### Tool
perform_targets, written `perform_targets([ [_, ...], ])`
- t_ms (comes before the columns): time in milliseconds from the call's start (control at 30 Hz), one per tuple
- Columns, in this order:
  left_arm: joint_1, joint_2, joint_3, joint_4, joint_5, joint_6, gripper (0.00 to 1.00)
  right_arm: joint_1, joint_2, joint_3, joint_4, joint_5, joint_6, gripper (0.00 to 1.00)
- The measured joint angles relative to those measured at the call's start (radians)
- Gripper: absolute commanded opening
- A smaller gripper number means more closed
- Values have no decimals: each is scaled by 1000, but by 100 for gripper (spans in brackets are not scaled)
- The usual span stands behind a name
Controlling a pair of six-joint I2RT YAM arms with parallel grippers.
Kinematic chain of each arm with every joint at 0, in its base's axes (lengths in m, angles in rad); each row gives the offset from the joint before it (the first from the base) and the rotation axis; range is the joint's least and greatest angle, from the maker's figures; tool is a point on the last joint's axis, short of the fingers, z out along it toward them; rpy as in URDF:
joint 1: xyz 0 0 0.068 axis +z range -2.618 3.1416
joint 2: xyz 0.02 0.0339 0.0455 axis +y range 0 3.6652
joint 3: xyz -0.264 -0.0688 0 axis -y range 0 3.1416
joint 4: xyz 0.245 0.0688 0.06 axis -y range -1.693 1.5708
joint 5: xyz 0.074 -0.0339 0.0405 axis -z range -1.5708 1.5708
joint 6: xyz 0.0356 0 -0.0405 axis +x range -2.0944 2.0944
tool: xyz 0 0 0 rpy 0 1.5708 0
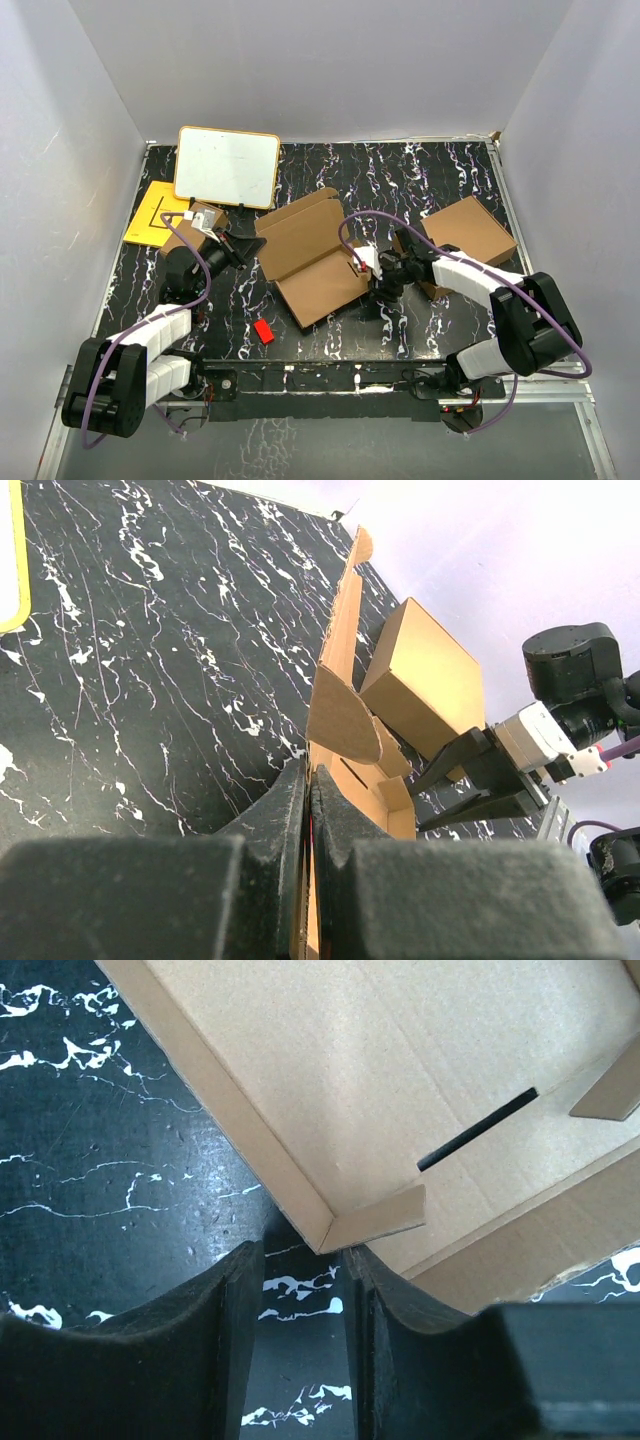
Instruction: Fold the paper box
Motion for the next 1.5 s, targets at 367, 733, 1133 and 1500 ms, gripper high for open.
perform_targets([
  [367, 0, 0, -14, 6, 0, -6, 0, 67, 0, -26, 89, 89, 22, 33],
  [733, 0, 0, -14, -3, -2, -5, 0, 71, 3, -47, 110, 95, -83, 30],
  [1133, 0, 14, -14, -1, -2, -6, 0, 101, 3, -48, 109, 97, -149, 19],
  [1500, 0, 14, -14, -2, -4, -5, 0, 121, 3, -47, 100, 114, -206, 8],
])
